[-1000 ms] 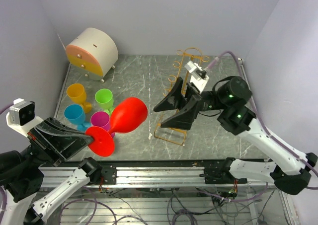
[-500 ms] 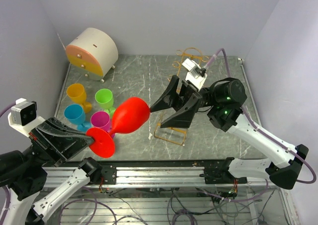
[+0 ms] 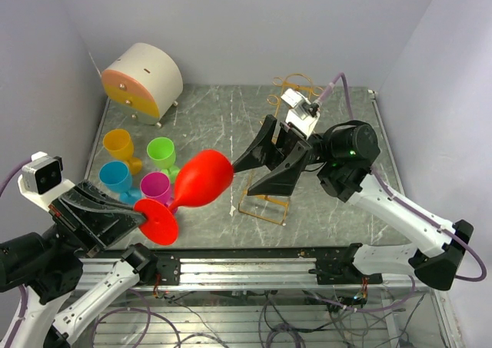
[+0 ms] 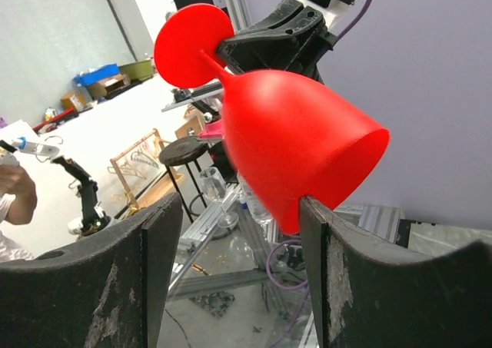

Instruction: Take the wine glass off the wine glass rack

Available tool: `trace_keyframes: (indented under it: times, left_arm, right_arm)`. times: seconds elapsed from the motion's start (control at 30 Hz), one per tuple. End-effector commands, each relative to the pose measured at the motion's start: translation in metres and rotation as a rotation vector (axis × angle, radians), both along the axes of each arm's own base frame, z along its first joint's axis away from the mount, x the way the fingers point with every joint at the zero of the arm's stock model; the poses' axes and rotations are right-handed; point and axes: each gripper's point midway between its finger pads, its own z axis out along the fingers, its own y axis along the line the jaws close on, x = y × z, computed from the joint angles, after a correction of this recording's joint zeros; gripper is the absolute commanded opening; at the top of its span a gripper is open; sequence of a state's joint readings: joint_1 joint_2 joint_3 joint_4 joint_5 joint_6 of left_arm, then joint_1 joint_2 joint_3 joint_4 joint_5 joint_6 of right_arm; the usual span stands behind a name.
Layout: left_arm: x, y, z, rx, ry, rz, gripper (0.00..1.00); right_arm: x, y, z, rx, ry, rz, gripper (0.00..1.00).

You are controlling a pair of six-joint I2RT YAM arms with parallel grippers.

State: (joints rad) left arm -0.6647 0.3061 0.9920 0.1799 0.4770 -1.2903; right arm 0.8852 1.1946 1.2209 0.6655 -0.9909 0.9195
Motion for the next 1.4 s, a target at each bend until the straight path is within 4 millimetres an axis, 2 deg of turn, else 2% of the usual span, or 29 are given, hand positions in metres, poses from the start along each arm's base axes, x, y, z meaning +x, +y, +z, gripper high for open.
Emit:
trace_keyframes:
  times: [0.0,0.27,0.37,0.53,0.8,0.97,1.0,1.07,1.17,1.27,1.37]
  left_arm:
    - [-0.013,0.005,0.006,-0.040,-0.063,-0.026,0.07]
    - [-0.011,0.004,0.004,-0.023,-0.056,-0.014,0.07]
    - [-0.008,0.001,0.002,-0.021,-0.053,-0.017,0.07]
    - [0.000,-0.004,-0.006,-0.015,-0.030,-0.019,0.07]
    - [0.003,-0.006,-0.011,-0.001,-0.023,-0.012,0.07]
    - [0.007,-0.009,-0.017,0.026,-0.011,0.010,0.07]
    - [0.012,-0.010,-0.021,0.047,0.009,0.029,0.10]
    - [0.025,-0.012,-0.034,0.141,0.092,0.103,0.25]
    - [0.043,-0.001,-0.053,0.276,0.202,0.264,0.41]
    - [0.054,0.025,-0.067,0.354,0.317,0.435,0.49]
    - [0.058,0.053,-0.071,0.356,0.397,0.566,0.53]
  right_arm:
    - [-0.001,0.003,0.001,0.018,-0.002,0.014,0.61]
    - [-0.004,0.001,0.004,0.042,-0.013,0.025,0.60]
    - [-0.006,0.001,0.004,0.050,-0.008,0.045,0.56]
    - [-0.015,-0.005,0.007,0.091,-0.003,0.109,0.42]
    - [-0.020,-0.009,0.011,0.115,0.005,0.136,0.27]
    - [-0.024,-0.011,0.011,0.118,0.008,0.146,0.01]
    - [-0.024,-0.012,0.011,0.116,0.010,0.143,0.00]
    - [-0.024,-0.013,0.010,0.103,0.008,0.130,0.00]
    - [-0.021,-0.012,0.006,0.061,-0.001,0.068,0.00]
    - [-0.018,-0.015,0.004,0.016,-0.015,-0.013,0.00]
    - [-0.015,-0.020,0.004,-0.025,-0.029,-0.089,0.00]
